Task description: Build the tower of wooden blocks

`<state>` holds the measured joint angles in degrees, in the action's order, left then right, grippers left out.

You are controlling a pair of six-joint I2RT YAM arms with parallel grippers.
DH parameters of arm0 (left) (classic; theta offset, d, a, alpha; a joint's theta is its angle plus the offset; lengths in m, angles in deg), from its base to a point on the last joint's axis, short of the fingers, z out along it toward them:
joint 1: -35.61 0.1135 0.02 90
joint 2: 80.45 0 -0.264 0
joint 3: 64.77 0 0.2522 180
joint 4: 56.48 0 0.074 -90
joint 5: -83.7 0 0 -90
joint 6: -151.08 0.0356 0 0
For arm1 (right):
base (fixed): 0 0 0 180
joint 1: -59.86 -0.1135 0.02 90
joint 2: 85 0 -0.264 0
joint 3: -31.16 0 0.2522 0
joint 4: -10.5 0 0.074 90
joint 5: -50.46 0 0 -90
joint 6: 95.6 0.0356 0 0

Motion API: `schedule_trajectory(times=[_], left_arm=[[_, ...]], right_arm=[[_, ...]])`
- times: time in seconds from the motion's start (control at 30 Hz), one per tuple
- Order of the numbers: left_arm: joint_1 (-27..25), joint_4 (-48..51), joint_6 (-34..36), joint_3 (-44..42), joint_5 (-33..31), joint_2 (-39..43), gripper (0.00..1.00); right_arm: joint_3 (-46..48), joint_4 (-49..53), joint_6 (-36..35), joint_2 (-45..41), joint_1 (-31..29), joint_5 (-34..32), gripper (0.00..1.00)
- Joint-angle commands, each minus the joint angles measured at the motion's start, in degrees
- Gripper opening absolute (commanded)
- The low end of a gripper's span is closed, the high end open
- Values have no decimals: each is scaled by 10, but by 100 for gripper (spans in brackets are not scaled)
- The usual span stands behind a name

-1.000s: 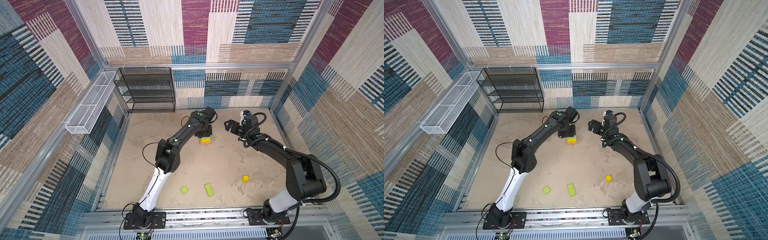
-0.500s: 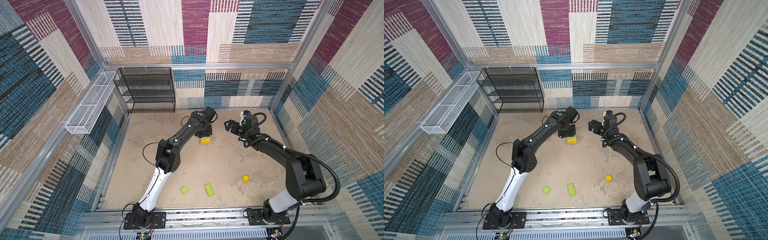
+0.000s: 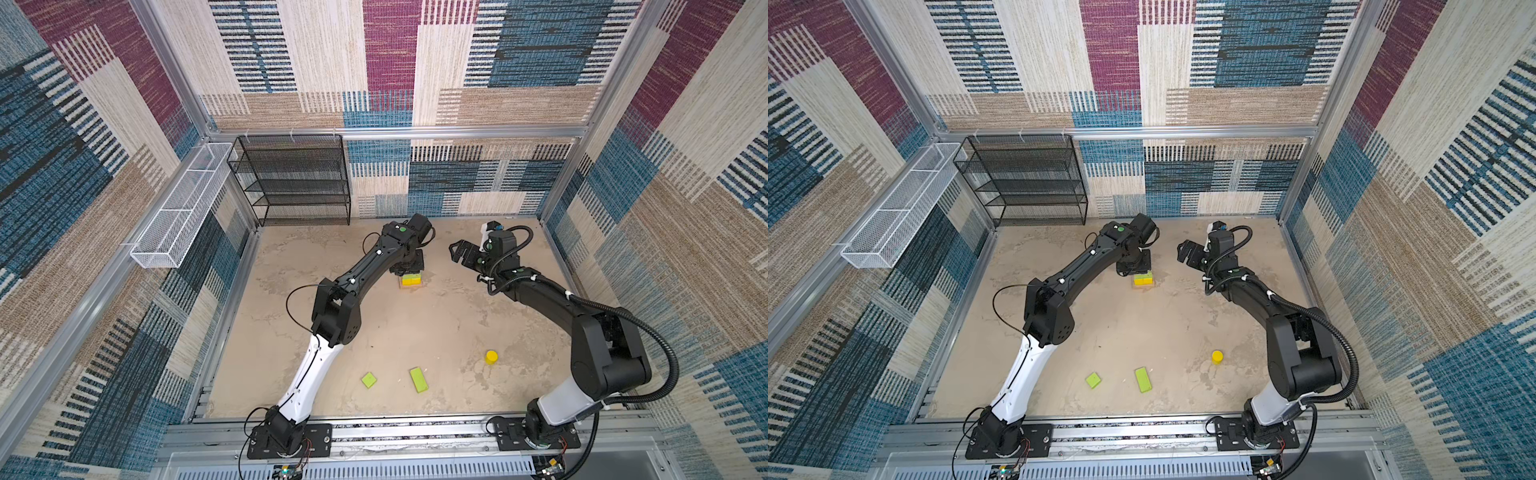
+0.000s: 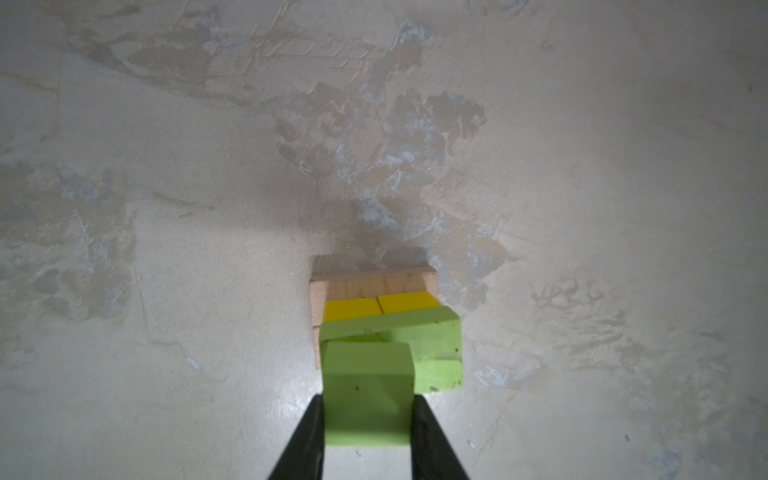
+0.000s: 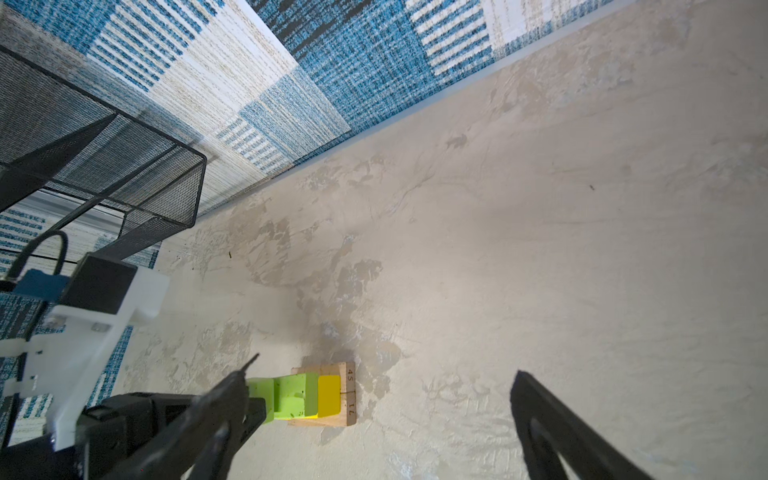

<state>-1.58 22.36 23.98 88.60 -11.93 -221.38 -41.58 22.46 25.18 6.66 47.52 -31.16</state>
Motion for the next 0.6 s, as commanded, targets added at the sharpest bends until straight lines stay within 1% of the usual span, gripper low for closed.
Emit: schedule_trajectory(times=[0.0,0.23,0.43,0.57], left_arm=[[0,7,-3,3,-10,-1,32],[0,6,-4,4,-7,-1,34],[0,6,-6,4,-5,-2,38],[0,7,-7,4,-4,-2,39]], right_arm=[[-3,-14,5,2,0,3,99],[-4,-13,5,2,1,5,99],[-4,-12,6,2,1,7,99],[-3,-12,6,1,2,6,99]])
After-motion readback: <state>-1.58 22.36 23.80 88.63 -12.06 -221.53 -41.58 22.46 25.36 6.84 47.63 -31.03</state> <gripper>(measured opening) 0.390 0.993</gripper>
